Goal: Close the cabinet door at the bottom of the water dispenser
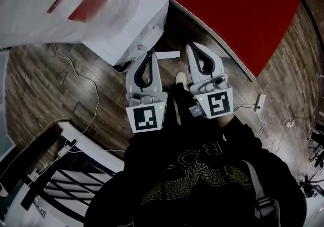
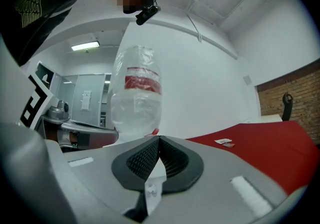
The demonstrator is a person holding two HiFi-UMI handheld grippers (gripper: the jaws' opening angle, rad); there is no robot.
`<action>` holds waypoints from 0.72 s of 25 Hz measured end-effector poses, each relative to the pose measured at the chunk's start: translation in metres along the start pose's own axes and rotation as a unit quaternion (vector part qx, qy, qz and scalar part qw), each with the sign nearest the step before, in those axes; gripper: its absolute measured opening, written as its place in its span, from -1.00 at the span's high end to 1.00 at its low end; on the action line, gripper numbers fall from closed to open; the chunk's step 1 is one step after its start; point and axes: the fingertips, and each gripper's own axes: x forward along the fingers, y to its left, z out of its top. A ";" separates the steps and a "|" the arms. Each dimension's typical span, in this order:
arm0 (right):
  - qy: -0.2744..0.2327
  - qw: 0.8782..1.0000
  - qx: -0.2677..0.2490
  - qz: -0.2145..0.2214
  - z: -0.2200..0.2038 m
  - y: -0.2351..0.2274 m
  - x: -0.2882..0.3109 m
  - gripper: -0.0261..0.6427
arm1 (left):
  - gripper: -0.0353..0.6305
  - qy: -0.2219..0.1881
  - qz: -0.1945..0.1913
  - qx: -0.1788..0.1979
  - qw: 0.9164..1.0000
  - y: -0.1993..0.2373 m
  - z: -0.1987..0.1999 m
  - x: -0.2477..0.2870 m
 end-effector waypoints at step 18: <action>0.141 0.989 0.037 0.036 -0.294 -0.063 0.008 0.93 | 0.88 0.115 -0.010 -0.031 0.993 -0.042 -0.236 0.075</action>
